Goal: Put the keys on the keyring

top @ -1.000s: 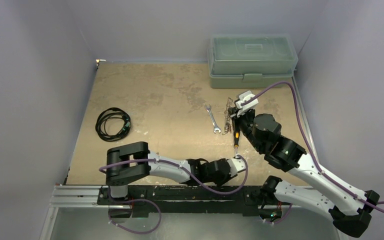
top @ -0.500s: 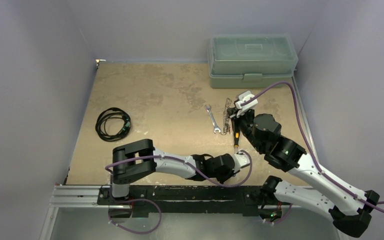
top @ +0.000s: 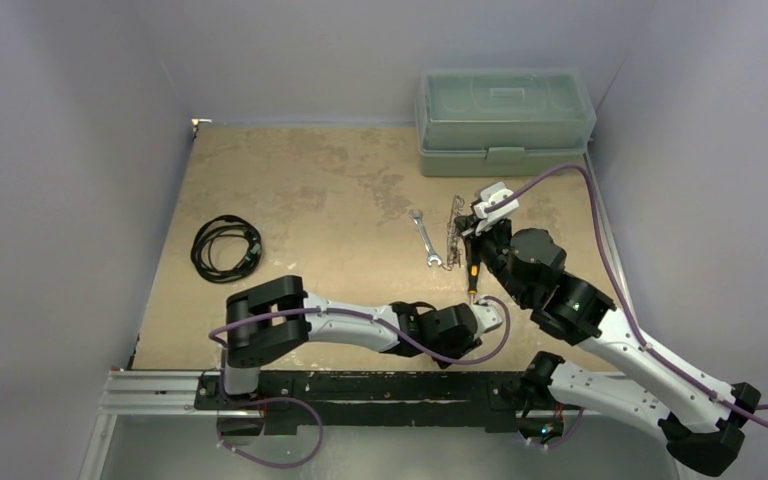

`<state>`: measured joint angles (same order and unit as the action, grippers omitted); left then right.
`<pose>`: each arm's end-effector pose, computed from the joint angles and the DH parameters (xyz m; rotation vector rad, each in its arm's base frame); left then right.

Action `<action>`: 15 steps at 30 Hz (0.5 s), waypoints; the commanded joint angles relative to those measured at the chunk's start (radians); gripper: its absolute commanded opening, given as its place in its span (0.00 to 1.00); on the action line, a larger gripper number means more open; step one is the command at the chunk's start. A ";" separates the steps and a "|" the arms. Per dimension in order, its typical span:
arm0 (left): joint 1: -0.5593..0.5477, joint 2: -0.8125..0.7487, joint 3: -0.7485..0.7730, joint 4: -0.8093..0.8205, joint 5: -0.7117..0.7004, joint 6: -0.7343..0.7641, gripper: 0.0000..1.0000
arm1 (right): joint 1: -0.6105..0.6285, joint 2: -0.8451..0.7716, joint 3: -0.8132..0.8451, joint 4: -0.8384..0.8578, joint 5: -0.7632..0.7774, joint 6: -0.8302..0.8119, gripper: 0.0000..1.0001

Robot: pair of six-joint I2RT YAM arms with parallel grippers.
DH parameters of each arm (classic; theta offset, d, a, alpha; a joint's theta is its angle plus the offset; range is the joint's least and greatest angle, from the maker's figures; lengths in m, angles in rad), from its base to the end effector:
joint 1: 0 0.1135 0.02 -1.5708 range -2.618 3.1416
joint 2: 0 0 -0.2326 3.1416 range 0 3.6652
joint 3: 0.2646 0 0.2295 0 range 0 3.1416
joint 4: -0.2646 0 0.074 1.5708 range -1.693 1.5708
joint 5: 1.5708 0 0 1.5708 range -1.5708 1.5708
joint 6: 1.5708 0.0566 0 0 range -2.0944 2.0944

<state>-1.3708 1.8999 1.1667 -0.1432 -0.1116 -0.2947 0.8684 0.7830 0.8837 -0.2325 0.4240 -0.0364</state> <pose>0.0823 -0.3744 0.1299 1.2544 2.2018 -0.5830 0.1431 0.1330 0.3431 -0.4463 1.6380 0.2622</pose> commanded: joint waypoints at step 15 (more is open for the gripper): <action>-0.013 -0.047 -0.002 -0.050 -0.049 0.224 0.41 | -0.005 0.005 0.025 0.039 -0.013 0.009 0.00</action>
<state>-1.3815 1.8961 1.1698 -0.2180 -0.1329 -0.1490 0.8684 0.7876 0.8837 -0.2325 0.4191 -0.0364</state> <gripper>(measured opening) 0.406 0.005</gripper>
